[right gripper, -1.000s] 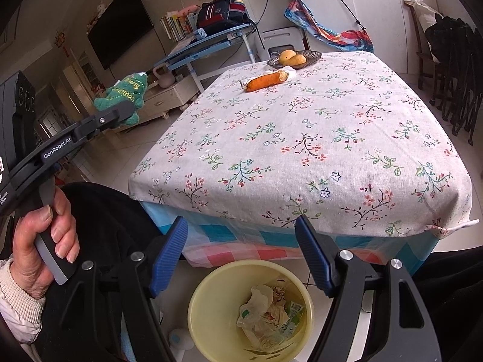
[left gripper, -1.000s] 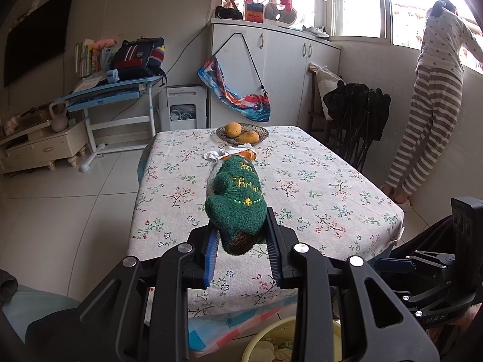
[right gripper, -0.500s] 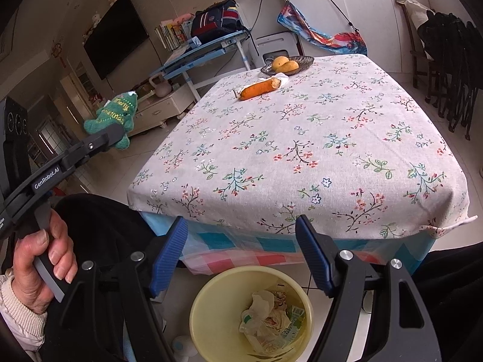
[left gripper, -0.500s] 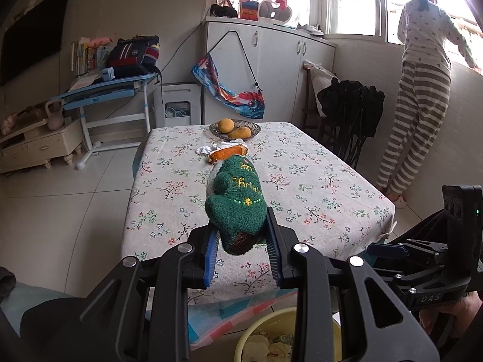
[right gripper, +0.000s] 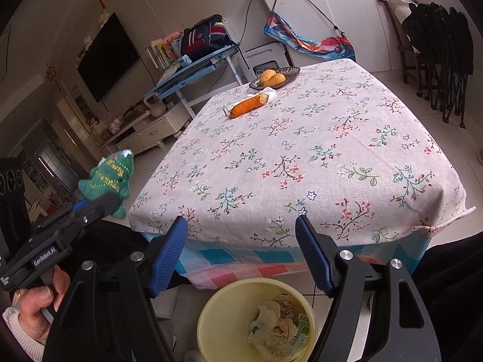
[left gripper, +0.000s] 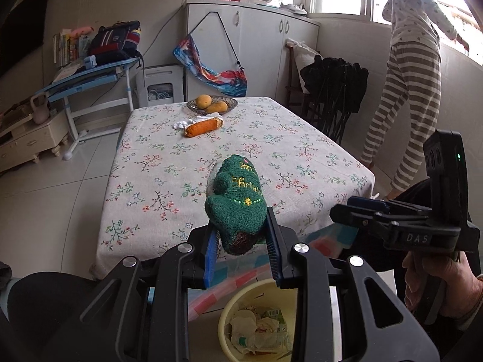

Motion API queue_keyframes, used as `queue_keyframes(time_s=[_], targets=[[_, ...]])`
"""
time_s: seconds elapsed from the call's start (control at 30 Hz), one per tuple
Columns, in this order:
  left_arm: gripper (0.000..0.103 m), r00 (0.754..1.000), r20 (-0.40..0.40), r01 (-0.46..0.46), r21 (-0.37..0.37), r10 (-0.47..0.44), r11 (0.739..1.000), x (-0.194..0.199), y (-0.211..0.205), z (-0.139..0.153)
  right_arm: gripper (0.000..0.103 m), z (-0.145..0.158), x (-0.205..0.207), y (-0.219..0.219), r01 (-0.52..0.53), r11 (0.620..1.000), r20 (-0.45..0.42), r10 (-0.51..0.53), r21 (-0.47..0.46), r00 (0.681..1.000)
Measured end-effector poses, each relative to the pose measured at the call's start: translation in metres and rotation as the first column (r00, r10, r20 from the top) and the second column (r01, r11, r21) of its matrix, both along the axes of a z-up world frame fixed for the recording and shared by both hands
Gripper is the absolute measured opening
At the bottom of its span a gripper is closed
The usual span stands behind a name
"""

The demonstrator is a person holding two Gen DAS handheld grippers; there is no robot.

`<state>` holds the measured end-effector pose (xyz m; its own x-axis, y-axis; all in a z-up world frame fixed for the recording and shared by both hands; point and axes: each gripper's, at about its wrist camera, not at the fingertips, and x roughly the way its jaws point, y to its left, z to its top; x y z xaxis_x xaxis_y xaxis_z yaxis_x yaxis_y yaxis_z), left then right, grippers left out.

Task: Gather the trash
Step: 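Drop the green plush toy into the yellow bucket with the left tool, then move both tools back over the table toward the tissue and orange peel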

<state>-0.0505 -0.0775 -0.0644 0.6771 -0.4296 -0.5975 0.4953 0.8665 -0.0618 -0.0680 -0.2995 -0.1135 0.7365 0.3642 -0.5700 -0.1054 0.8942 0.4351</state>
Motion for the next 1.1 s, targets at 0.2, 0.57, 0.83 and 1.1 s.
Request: queue_keyframes(time_s=[0.2,0.57,0.83,1.1], targets=[[0.028,0.992,-0.093,0.096,0.095,-0.087,0.991,-0.017,-0.022,-0.014,0.071,0.001,-0.002,-0.004,0.015,1.0,0.003,-0.015,0.022,1.0],[0.059,0.938,-0.269,0.292,0.28,-0.217,0.915,-0.048,-0.051,-0.058,0.071,0.0,-0.002,-0.009,0.019,0.999,0.0,-0.019,0.035,1.0],[0.078,0.987,-0.147,0.082,0.106,-0.066,0.991,-0.022,-0.003,-0.02,0.072,-0.005,0.0,0.0,0.004,1.0,-0.032,-0.005,-0.027,0.999],[0.085,0.992,-0.036,-0.122,-0.059,0.12,0.991,-0.009,0.039,0.002,0.071,-0.009,0.002,0.016,-0.034,0.991,-0.056,0.027,-0.128,0.998]])
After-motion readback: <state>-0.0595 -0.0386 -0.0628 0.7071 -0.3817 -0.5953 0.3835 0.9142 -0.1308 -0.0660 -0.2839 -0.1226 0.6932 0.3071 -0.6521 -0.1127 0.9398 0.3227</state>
